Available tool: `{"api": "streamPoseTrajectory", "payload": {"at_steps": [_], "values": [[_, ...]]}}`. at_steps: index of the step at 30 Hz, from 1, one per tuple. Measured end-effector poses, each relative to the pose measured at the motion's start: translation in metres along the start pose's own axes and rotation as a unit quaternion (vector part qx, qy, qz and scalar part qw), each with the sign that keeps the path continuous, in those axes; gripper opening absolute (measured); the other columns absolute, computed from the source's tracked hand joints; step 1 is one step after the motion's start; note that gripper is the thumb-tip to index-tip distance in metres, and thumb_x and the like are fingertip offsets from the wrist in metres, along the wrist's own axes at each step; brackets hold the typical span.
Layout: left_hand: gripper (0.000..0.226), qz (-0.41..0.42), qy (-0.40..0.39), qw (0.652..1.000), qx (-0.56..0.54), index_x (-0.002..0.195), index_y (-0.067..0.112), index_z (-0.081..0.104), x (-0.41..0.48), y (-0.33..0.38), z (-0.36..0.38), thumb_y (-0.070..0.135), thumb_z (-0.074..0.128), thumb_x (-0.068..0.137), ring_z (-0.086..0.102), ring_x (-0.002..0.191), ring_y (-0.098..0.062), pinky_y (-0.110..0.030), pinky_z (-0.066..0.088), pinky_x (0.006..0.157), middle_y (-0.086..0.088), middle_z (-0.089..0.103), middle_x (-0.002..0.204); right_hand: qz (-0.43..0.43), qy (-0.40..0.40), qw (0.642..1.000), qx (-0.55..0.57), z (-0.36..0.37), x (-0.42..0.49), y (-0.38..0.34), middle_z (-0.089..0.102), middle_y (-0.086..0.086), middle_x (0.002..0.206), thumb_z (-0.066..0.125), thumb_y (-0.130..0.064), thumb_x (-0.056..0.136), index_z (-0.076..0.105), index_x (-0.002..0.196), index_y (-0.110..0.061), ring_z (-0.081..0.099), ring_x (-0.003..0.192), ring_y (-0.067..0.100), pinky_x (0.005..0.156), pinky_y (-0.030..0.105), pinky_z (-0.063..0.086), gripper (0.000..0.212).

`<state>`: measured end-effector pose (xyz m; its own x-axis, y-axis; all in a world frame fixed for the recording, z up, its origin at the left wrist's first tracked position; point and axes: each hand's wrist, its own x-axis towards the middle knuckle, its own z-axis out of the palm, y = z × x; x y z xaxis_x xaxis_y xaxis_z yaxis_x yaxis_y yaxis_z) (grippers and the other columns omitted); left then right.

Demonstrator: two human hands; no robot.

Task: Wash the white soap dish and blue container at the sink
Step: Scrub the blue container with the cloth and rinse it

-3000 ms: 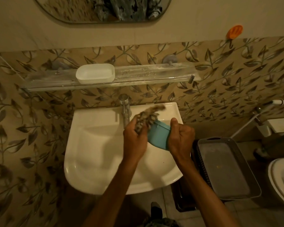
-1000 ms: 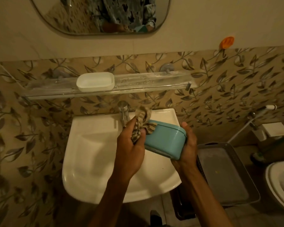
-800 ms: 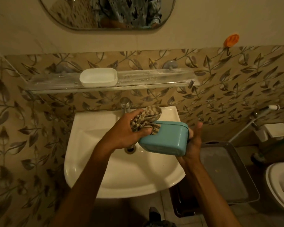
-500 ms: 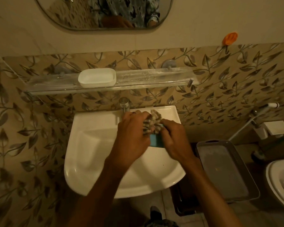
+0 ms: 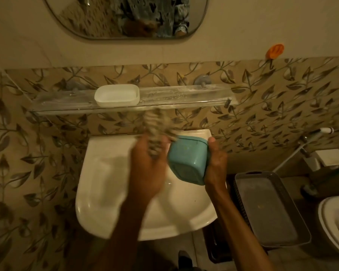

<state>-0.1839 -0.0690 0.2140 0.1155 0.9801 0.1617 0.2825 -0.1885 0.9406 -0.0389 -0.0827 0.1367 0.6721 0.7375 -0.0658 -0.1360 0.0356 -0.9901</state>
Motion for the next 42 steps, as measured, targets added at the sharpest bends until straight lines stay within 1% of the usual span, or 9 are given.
{"api": "streamPoseTrajectory", "payload": {"at_steps": [4, 7, 11, 16, 22, 27, 33, 38, 42], "values": [[0.061, 0.167, -0.101, 0.961, 0.196, 0.139, 0.037, 0.035, -0.035, -0.003, 0.049, 0.032, 0.039, 0.079, 0.012, 0.147, -0.015, -0.041, 0.009, 0.119, 0.005, 0.034, 0.152, -0.047, -0.013, 0.996, -0.071, -0.001, -0.006, 0.007, 0.057, -0.005, 0.051, 0.063, -0.03, 0.087, 0.06, 0.049, -0.02, 0.058, 0.049, 0.006, 0.055, 0.043, 0.047, 0.04], [0.048, 0.06, -0.11, 0.99, 0.059, 0.129, 0.039, 0.047, -0.009, -0.012, 0.042, 0.013, 0.05, 0.088, 0.032, 0.138, -0.013, -0.026, 0.036, 0.108, 0.006, 0.046, 0.143, -0.032, -0.012, 0.999, -0.043, -0.006, -0.003, 0.002, 0.065, -0.005, 0.057, 0.062, -0.056, 0.078, 0.073, 0.06, -0.035, 0.065, 0.058, 0.011, 0.066, 0.044, 0.055, 0.03], [0.024, -0.107, -0.038, 0.993, -0.017, 0.077, 0.037, 0.053, 0.007, -0.016, 0.035, 0.019, 0.055, 0.092, 0.061, 0.078, 0.012, 0.004, 0.038, 0.049, 0.02, 0.056, 0.08, -0.085, 0.011, 0.995, -0.051, -0.011, -0.004, -0.002, 0.056, 0.029, 0.053, 0.055, -0.071, 0.069, 0.059, 0.058, 0.006, 0.056, 0.051, 0.025, 0.048, 0.045, 0.044, 0.077], [0.055, 0.15, -0.086, 0.979, 0.112, 0.136, 0.034, 0.039, -0.046, -0.01, 0.055, 0.021, 0.04, 0.083, 0.032, 0.14, -0.01, -0.025, 0.03, 0.113, 0.004, 0.047, 0.143, -0.107, 0.016, 0.989, -0.1, -0.013, -0.009, -0.005, 0.055, -0.01, 0.041, 0.058, -0.037, 0.077, 0.062, 0.045, -0.026, 0.05, 0.041, -0.002, 0.041, 0.023, 0.042, 0.034], [0.009, -0.065, -0.044, 0.995, 0.059, 0.098, 0.025, 0.059, 0.004, -0.019, 0.037, 0.025, 0.05, 0.094, 0.064, 0.091, -0.015, -0.008, 0.047, 0.052, 0.005, 0.062, 0.092, -0.139, 0.003, 0.979, -0.151, -0.011, -0.016, -0.004, 0.044, -0.009, 0.036, 0.049, -0.064, 0.076, 0.047, 0.037, -0.026, 0.045, 0.039, 0.011, 0.045, 0.03, 0.034, 0.054], [0.05, 0.125, -0.083, 0.985, 0.081, 0.133, 0.038, 0.041, -0.046, -0.011, 0.051, 0.018, 0.044, 0.086, 0.038, 0.137, -0.017, -0.039, 0.038, 0.111, 0.001, 0.051, 0.14, -0.146, 0.027, 0.977, -0.153, -0.013, -0.012, 0.0, 0.046, 0.01, 0.038, 0.049, -0.052, 0.082, 0.047, 0.042, -0.007, 0.044, 0.037, 0.022, 0.04, 0.042, 0.039, 0.06], [0.013, -0.059, -0.04, 0.995, 0.063, 0.101, 0.024, 0.06, 0.003, -0.02, 0.044, 0.024, 0.05, 0.094, 0.061, 0.101, -0.019, -0.017, 0.045, 0.067, 0.009, 0.06, 0.094, -0.083, 0.056, 0.988, -0.117, -0.009, -0.016, -0.002, 0.052, 0.01, 0.046, 0.047, -0.059, 0.088, 0.046, 0.042, -0.018, 0.053, 0.046, 0.024, 0.048, 0.032, 0.039, 0.061], [0.054, 0.184, -0.093, 0.962, 0.178, 0.135, 0.033, 0.043, -0.044, -0.016, 0.072, 0.034, 0.042, 0.081, 0.023, 0.142, -0.006, -0.025, 0.019, 0.113, 0.019, 0.039, 0.145, -0.025, 0.056, 0.972, -0.228, -0.012, -0.014, 0.003, 0.053, 0.009, 0.048, 0.041, -0.048, 0.096, 0.052, 0.046, -0.014, 0.05, 0.051, 0.023, 0.061, 0.044, 0.046, 0.063], [0.02, -0.183, -0.066, 0.98, -0.047, 0.101, 0.019, 0.071, 0.036, -0.05, 0.042, 0.018, 0.054, 0.092, 0.062, 0.072, -0.025, -0.026, 0.05, 0.057, -0.004, 0.071, 0.089, 0.157, -0.027, 0.976, -0.147, -0.023, -0.015, 0.007, 0.071, 0.014, 0.075, 0.036, -0.083, 0.071, 0.071, 0.07, -0.013, 0.068, 0.074, 0.033, 0.075, 0.048, 0.056, 0.079]]}}
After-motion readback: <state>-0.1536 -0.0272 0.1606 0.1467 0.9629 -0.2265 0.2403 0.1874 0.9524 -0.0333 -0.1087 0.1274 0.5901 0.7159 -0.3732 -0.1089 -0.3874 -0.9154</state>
